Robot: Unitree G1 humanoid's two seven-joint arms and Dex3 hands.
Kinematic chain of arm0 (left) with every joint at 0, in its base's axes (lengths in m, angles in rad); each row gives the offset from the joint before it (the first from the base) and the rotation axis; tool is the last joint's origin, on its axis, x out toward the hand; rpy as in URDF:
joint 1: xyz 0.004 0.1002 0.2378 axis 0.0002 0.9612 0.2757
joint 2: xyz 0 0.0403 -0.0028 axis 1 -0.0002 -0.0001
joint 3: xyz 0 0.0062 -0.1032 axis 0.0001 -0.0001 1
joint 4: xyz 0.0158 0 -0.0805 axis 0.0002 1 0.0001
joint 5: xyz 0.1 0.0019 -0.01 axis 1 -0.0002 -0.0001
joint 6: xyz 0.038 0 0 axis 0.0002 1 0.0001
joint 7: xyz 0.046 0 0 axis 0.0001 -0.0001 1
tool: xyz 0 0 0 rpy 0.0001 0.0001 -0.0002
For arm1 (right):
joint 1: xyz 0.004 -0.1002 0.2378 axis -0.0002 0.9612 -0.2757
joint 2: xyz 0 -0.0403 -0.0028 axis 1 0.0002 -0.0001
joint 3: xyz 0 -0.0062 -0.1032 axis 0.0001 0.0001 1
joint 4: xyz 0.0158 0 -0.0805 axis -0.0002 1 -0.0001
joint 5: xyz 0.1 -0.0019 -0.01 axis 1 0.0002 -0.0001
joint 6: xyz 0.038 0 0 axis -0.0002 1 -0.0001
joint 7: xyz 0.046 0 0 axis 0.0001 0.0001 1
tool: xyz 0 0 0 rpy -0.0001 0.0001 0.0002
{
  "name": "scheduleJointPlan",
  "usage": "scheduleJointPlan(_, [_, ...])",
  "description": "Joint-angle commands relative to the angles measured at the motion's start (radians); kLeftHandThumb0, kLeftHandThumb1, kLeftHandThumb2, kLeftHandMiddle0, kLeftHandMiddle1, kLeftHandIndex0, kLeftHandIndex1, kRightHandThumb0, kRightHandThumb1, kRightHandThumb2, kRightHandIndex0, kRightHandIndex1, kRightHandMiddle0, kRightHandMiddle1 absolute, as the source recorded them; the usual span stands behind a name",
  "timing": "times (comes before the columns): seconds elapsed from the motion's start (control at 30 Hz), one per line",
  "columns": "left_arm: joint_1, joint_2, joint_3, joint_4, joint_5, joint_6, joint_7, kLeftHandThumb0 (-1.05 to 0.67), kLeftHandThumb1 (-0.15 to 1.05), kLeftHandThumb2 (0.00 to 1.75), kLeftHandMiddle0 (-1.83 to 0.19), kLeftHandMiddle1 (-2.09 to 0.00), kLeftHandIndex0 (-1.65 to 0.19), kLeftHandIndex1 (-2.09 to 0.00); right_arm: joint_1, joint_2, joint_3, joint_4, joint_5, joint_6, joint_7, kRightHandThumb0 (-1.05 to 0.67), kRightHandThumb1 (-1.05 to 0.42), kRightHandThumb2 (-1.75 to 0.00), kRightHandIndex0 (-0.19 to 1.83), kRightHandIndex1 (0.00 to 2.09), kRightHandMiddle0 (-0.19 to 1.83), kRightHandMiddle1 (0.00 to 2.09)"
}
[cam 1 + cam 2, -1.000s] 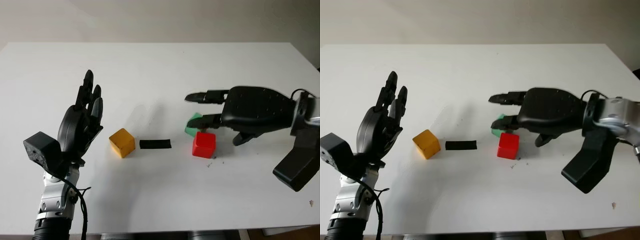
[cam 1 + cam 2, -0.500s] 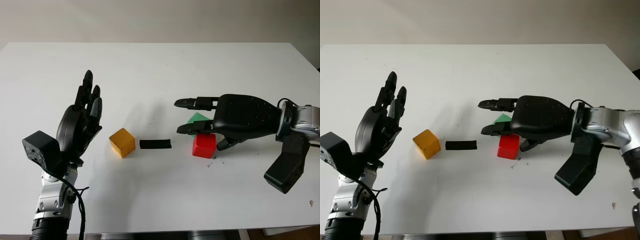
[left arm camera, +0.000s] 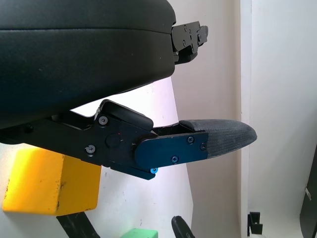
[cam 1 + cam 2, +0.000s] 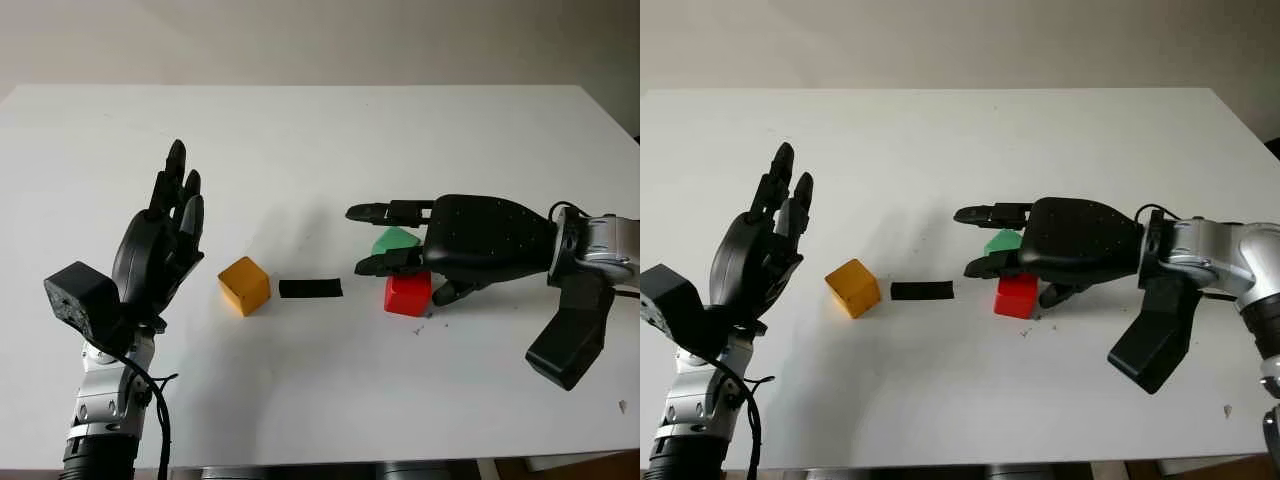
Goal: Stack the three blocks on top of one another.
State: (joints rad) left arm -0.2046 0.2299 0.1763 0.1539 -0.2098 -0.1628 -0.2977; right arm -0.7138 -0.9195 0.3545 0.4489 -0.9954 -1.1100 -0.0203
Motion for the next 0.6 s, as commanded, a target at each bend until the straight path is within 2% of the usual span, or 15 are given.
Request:
scheduleJointPlan(0.0, [0.007,0.006,0.006,-0.019,-0.006,0.001,-0.003,-0.77,1.05,0.55,0.13,-0.05,0.15,-0.06,-0.001,-0.016,0.0,-0.005,0.003,0.003,-0.008,-0.42,-0.88,-0.05,0.06,0.06,0.58,0.23])
scheduleJointPlan(0.17, [0.008,0.008,0.008,-0.022,-0.013,0.007,-0.008,-0.77,1.05,0.53,0.14,-0.05,0.16,-0.05,-0.002,-0.015,0.003,0.006,-0.021,-0.002,-0.056,-0.43,-0.88,-0.06,0.11,0.08,0.72,0.32])
scheduleJointPlan(0.2, [0.009,0.01,0.008,-0.021,-0.012,0.005,-0.009,-0.77,1.05,0.53,0.14,-0.05,0.16,-0.05,-0.003,-0.016,0.004,0.006,-0.02,-0.002,-0.058,-0.43,-0.88,-0.05,0.13,0.07,0.73,0.48])
scheduleJointPlan(0.23, [0.01,0.01,0.009,-0.021,-0.012,0.004,-0.01,-0.77,1.05,0.53,0.14,-0.05,0.17,-0.05,-0.003,-0.017,0.004,0.005,-0.02,-0.002,-0.058,-0.44,-0.88,-0.05,0.16,0.07,0.66,0.86])
scheduleJointPlan(0.27, [0.01,0.011,0.008,-0.022,-0.011,0.006,-0.009,-0.77,1.05,0.53,0.14,-0.05,0.17,-0.05,-0.005,-0.017,0.005,0.005,-0.02,-0.002,-0.059,-0.44,-0.88,-0.05,0.17,0.06,0.6,1.05])
scheduleJointPlan(0.33, [0.009,0.008,0.01,-0.022,-0.016,0.01,-0.009,-0.77,1.05,0.53,0.14,-0.05,0.17,-0.05,-0.006,-0.016,0.004,0.009,-0.025,0.001,-0.075,-0.45,-0.88,-0.05,0.2,0.07,0.57,1.23])
scheduleJointPlan(0.57, [0.006,0.008,0.008,-0.011,-0.012,0.0,-0.01,-0.78,1.05,0.52,0.14,-0.05,0.16,-0.05,-0.018,-0.012,0.011,0.022,-0.072,0.006,-0.15,-0.43,-0.86,-0.05,0.27,0.09,0.56,1.32])
